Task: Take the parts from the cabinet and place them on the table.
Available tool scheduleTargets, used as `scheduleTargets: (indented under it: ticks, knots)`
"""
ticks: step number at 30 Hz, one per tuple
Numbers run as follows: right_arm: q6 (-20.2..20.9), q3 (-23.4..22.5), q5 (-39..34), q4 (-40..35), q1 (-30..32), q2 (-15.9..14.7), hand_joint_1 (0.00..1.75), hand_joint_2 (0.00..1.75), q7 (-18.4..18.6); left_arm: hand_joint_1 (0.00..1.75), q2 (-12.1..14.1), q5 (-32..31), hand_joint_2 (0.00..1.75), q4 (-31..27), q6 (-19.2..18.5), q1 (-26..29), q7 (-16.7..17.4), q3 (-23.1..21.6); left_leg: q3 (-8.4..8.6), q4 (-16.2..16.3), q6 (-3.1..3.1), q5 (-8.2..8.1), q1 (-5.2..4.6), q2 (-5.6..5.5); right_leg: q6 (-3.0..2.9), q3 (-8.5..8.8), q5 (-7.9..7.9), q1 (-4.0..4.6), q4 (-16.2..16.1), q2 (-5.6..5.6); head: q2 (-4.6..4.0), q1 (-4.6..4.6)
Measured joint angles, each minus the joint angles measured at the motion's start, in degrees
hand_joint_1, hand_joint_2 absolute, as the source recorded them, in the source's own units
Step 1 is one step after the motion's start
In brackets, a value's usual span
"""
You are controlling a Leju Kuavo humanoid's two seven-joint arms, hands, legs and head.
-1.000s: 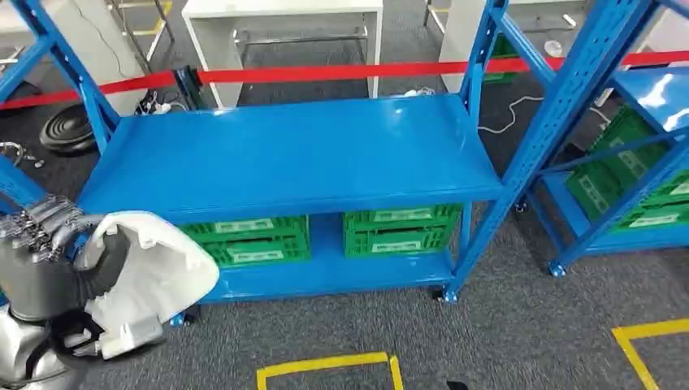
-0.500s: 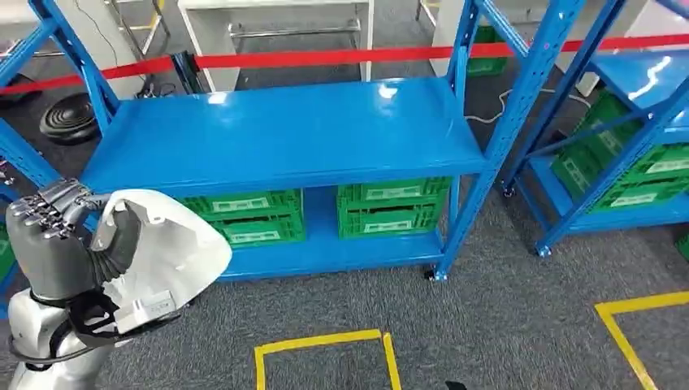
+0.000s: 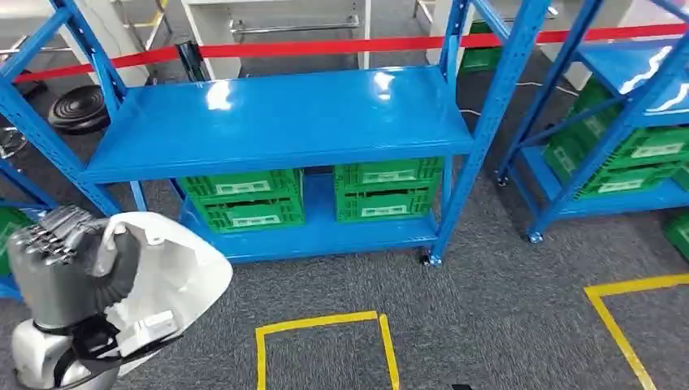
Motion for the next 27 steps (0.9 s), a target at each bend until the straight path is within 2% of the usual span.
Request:
scheduleTargets:
  ticks: [1,2,3,4,5,6,7,8,9,10,11,12,13,14,15,16,17,18,20,21,23,24,25,26,27]
  knots:
    - [0.0,0.0,-0.4,0.0,0.3,0.0,0.0,0.0,0.0,1.75,-0.2,0.3,1.75,-0.2,-0.4,0.3,0.0,0.0,-0.63,-0.5,0.69,1.04,0.49,0.12,0.5,-0.36,0.53,0.3,-0.1,0.14,0.0,-0.11]
    - [0.0,0.0,-0.8,0.0,0.3,0.0,0.0,0.0,-0.7,1.75,-0.5,0.5,1.75,-0.4,-0.9,0.3,-0.1,0.0,-1.41,-0.6,1.22,1.86,0.61,0.24,0.65,-1.02,-1.69,0.03,0.9,0.32,0.0,-0.04]
    - [-0.1,-0.2,-1.4,0.0,0.4,0.0,0.0,0.0,-0.6,1.75,-0.6,0.5,1.75,-0.5,-1.4,0.4,-0.2,0.1,-2.25,-0.6,1.7,2.58,0.64,0.17,0.76,-1.84,-5.37,0.04,3.3,0.33,0.0,0.15]
    - [-0.1,-0.3,-1.9,0.0,0.4,0.1,0.0,0.0,-0.6,1.75,-0.8,0.5,1.75,-0.5,-1.6,0.5,-0.5,0.1,-3.15,-0.5,1.74,3.3,0.62,0.17,0.97,-2.76,-9.33,0.02,7.2,0.31,0.0,0.24]
    - [-0.2,-0.5,-2.5,0.0,0.5,0.1,0.0,0.0,-0.6,1.75,-1.0,0.4,1.75,-0.4,-1.8,0.6,-1.1,0.1,-3.78,-0.4,1.85,4.05,0.55,0.19,1.15,-3.6,-12.21,0.02,11.6,0.33,0.0,0.17]
    - [-0.3,-0.9,-3.2,0.0,0.5,0.2,0.0,0.0,-0.6,1.75,-1.3,0.4,1.75,-0.2,-1.9,0.4,-1.6,0.1,-4.84,-0.2,1.88,4.8,0.47,0.23,1.25,-4.14,-13.3,0.06,15.3,0.32,0.0,0.26]
    - [-0.4,-1.4,-3.9,0.0,0.5,0.2,0.0,0.0,-0.6,1.75,-1.6,0.5,1.75,0.2,-1.9,0.0,-2.0,0.1,-5.91,0.1,1.81,5.43,0.45,0.23,1.26,-3.97,-12.53,0.05,17.3,0.33,0.0,0.26]
    - [-0.4,-1.9,-4.6,0.0,0.5,0.2,0.0,0.0,-0.6,1.75,-1.8,0.6,1.75,0.4,-1.9,-0.5,-2.1,0.0,-6.97,0.4,1.7,5.96,0.46,0.23,1.26,-2.77,-10.73,0.05,17.0,0.32,0.0,0.3]
    - [-0.3,-2.3,-5.0,0.0,0.5,0.2,0.0,0.0,-0.6,1.75,-2.0,0.9,1.75,0.7,-1.9,-1.2,-2.1,0.0,-8.01,0.8,1.52,6.46,0.47,0.23,1.2,-0.33,-8.58,0.05,14.4,0.31,0.0,0.33]
    - [0.7,-2.7,-5.6,0.0,0.4,0.2,0.0,0.0,-0.6,1.75,-2.1,1.7,1.75,0.9,-1.9,-1.7,-2.1,0.0,-8.94,1.2,1.3,6.76,0.49,0.23,1.09,3.12,-7.22,0.03,9.9,0.26,0.0,0.33]
    - [2.1,-3.1,-6.0,0.0,0.3,0.2,0.0,0.0,-0.6,1.75,-2.1,2.8,1.75,1.0,-1.9,-2.2,-2.1,0.0,-9.57,1.7,1.03,7.06,0.48,0.24,0.89,6.95,-7.78,0.02,4.9,0.18,0.0,0.35]
    - [3.1,-3.4,-6.1,0.0,0.0,0.2,0.0,0.0,-0.4,1.75,-2.0,3.7,1.75,1.0,-1.9,-2.5,-2.3,0.0,-10.27,2.2,0.66,7.29,0.23,0.23,0.5,9.88,-10.73,0.39,0.2,0.23,0.0,0.39]
    - [3.9,-3.6,-6.2,0.0,0.0,0.2,0.0,0.0,-0.4,1.75,-1.9,4.0,1.75,1.1,-1.8,-2.6,-2.3,0.0,-10.11,2.2,0.16,7.5,0.09,0.05,0.01,9.16,-10.31,0.51,0.8,0.53,0.0,0.19]
    - [4.6,-3.7,-6.2,0.0,0.0,0.2,0.0,0.0,-0.4,1.75,-1.8,4.0,1.75,1.1,-1.4,-2.7,-2.3,0.1,-9.99,2.2,-0.1,7.71,0.09,0.12,-0.35,9.16,-10.55,0.53,0.4,0.35,0.0,0.31]
    - [5.4,-3.9,-6.0,0.0,0.1,0.2,0.0,0.0,-0.3,1.75,-1.8,4.0,1.75,1.1,-1.0,-2.6,-2.3,0.1,-9.98,1.9,-0.4,8.19,0.25,0.01,-0.68,9.06,-10.31,0.64,0.3,0.25,0.0,0.26]
    - [5.7,-3.9,-5.7,0.0,0.1,0.2,0.0,0.0,-0.3,1.75,-1.7,4.0,1.75,1.1,-0.7,-2.5,-2.3,0.2,-10.23,1.7,-0.88,8.62,0.29,-0.17,-1.28,8.61,-9.63,0.37,-0.1,-0.24,0.0,0.41]
    - [5.8,-4.0,-5.2,0.0,0.0,0.3,0.0,0.0,-0.2,1.75,-1.4,4.1,1.75,1.0,-0.3,-2.2,-2.3,0.5,-10.7,2.4,-1.19,7.79,0.5,-0.21,-1.72,8.36,-9.08,0.14,-0.2,-0.78,0.0,0.41]
    - [5.8,-4.0,-5.0,0.0,0.0,0.3,0.0,0.0,-0.2,1.75,-1.1,4.2,1.75,1.0,0.0,-2.0,-2.3,0.7,-11.43,4.3,-1.58,5.05,0.51,-0.18,-2.08,7.94,-8.7,0.08,-0.2,-0.98,0.0,-0.07]
    - [5.8,-4.0,-4.8,0.0,0.0,0.3,0.0,0.0,-0.2,1.75,-0.6,4.8,1.75,1.0,0.4,-1.9,-2.7,1.0,-14.04,12.3,-2.38,-0.9,0.84,-0.17,-2.31,6.98,-7.99,0.11,-0.2,-1.81,0.0,-0.09]
    - [5.8,-4.0,-4.7,0.0,0.0,0.3,0.0,0.0,-0.2,1.75,-0.5,4.9,1.75,1.1,0.5,-1.8,-2.8,1.0,-14.71,14.6,-2.53,-1.91,0.88,-0.17,-2.33,6.77,-7.82,0.11,-0.1,-2.05,0.0,-0.09]
    - [5.8,-4.0,-4.6,0.0,0.1,0.3,0.0,0.0,-0.2,1.75,-0.2,5.5,1.75,1.3,0.8,-1.7,-3.1,1.1,-15.34,18.4,-2.78,-2.54,0.99,-0.15,-2.26,6.12,-7.41,0.11,-0.1,-2.69,0.0,-0.09]
    - [5.8,-4.0,-4.5,0.0,0.1,0.3,0.0,0.0,-0.2,1.75,0.0,5.9,1.75,1.4,1.1,-1.7,-3.3,1.3,-14.47,18.2,-2.84,-1.61,1.08,-0.09,-2.18,5.78,-7.2,0.1,0.0,-3.16,0.0,-0.16]
    - [5.8,-4.0,-4.2,0.0,0.1,0.3,0.0,0.0,-0.2,1.75,0.0,6.3,1.75,1.5,1.5,-1.7,-3.7,1.5,-12.08,15.2,-2.81,0.24,1.19,0.08,-2.09,5.56,-7.06,0.1,0.0,-3.73,0.0,-0.13]
    - [5.8,-4.0,-3.8,0.0,0.1,0.3,0.0,0.0,-0.2,1.75,0.1,6.7,1.75,1.6,1.8,-1.7,-4.0,1.6,-8.82,10.6,-2.74,1.99,1.2,0.56,-1.98,5.53,-6.99,0.08,0.0,-4.19,0.0,-0.11]
    - [5.8,-3.9,-3.4,0.0,0.1,0.3,0.0,0.0,-0.2,1.75,0.1,7.0,1.75,1.6,2.2,-1.7,-4.2,1.7,-5.3,5.2,-2.54,3.3,1.18,1.77,-1.86,5.63,-6.93,0.09,0.0,-4.71,0.0,-0.13]
